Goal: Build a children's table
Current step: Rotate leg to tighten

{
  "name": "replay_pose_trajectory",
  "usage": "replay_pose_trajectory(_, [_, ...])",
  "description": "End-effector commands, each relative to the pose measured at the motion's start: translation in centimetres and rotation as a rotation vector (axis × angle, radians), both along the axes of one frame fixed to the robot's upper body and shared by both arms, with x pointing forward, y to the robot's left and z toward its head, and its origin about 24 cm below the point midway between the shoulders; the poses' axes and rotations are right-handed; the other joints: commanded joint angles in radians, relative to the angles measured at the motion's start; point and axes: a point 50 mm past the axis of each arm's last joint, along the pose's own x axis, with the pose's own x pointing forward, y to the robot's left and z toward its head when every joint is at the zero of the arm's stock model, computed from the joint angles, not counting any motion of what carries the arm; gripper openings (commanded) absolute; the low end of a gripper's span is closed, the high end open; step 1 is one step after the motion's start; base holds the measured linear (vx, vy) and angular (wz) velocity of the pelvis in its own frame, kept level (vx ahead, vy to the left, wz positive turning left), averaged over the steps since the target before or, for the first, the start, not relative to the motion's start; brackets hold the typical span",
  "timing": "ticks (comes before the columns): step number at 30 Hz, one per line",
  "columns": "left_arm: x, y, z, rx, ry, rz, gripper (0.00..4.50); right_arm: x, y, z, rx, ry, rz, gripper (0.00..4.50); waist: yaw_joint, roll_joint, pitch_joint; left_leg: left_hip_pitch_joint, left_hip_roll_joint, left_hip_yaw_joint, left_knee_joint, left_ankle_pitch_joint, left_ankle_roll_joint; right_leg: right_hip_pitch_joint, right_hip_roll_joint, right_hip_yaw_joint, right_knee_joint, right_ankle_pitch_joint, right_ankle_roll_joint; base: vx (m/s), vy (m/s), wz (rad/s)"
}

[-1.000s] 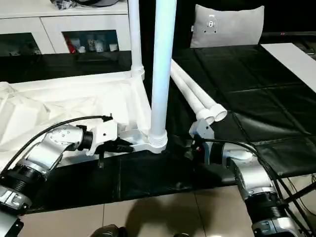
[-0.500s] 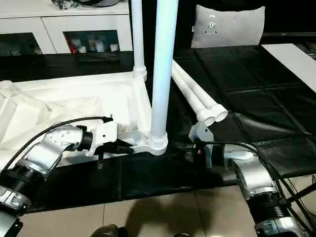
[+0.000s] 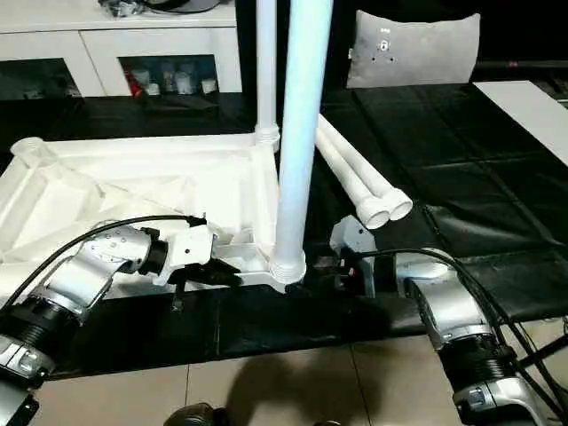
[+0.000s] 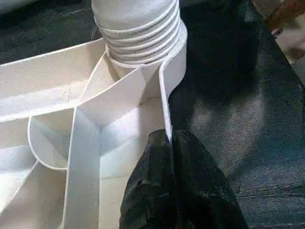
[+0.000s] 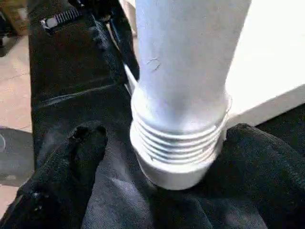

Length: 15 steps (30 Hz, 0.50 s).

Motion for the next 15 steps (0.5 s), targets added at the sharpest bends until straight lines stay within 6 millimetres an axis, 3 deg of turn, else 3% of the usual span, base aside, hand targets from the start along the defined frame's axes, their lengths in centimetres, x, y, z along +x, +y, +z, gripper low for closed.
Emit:
replay_pose_trajectory(1, [-0.7,-0.7,-0.4,0.041,0.013,-0.084,0.0,0.2,0.2,0.1,0.0,0.001,0.008,4.3,-0.004,-0.006,-0.079,0.029,0.071,-0.029,-0.067,-0.232,0.034,0.038,-0.079,0.045,-0.065,-0.249,-0.216,0.0,0.0,0.0])
replay_pose_trajectory(15, [-0.9,-0.7,-0.5,0.049,0.016,-0.092,0.0,1.5,1.4,0.2,0.031,-0.043,-0.022,3.05,0.001,-0.003,-0.08,0.029,0.07,-0.028,-0.066,-0.241,0.022,0.038,-0.08,0.045,-0.062,-0.237,-0.223,0.0,0.0,0.0])
